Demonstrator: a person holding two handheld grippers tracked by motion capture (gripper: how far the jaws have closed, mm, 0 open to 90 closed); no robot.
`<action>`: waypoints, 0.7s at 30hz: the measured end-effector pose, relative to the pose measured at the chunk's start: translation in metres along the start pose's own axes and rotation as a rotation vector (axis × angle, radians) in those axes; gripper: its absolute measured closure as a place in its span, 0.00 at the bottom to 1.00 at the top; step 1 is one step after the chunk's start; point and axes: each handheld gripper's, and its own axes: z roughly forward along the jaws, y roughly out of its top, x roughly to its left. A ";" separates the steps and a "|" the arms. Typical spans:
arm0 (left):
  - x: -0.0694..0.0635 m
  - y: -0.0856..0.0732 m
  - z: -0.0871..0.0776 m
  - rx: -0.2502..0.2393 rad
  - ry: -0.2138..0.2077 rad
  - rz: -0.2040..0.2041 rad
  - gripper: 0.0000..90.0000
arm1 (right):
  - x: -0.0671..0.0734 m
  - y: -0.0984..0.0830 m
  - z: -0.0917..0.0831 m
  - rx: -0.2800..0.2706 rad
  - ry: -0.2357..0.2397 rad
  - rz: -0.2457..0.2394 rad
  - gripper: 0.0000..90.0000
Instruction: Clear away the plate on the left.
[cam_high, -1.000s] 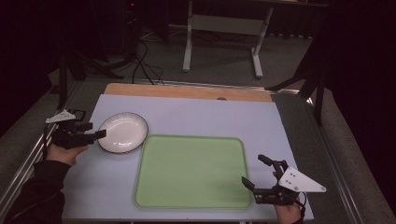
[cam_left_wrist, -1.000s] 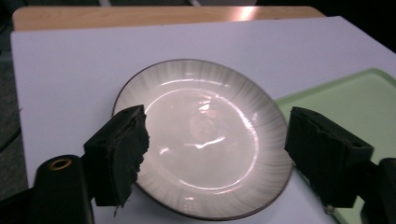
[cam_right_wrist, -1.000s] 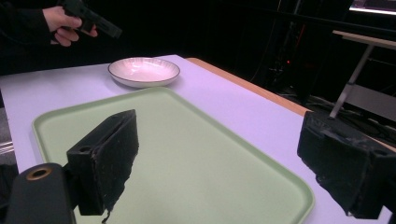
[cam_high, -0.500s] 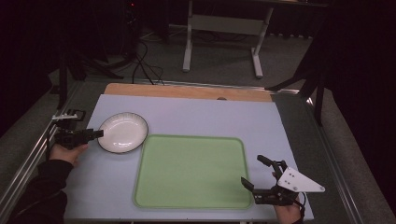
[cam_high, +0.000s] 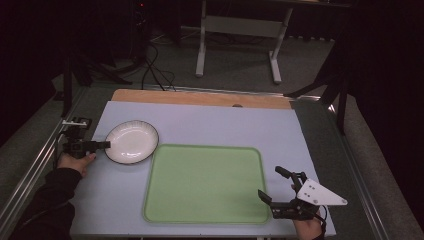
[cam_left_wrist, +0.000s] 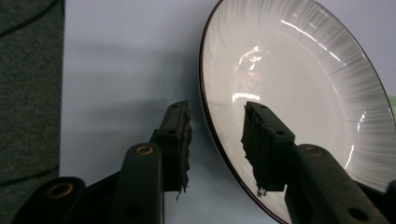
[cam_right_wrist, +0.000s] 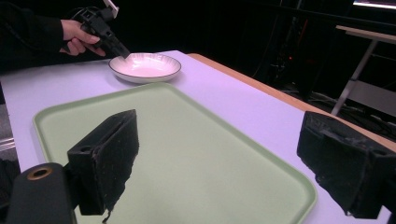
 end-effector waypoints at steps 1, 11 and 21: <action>0.000 0.000 0.001 0.010 0.015 -0.004 0.72 | 0.000 0.000 0.000 0.000 0.000 -0.002 0.14; -0.001 0.002 0.011 0.069 -0.005 -0.066 0.84 | -0.001 0.000 0.000 0.002 -0.009 -0.004 0.14; 0.007 0.006 0.010 0.100 -0.051 -0.278 0.92 | -0.004 -0.003 0.003 0.012 -0.014 0.015 0.15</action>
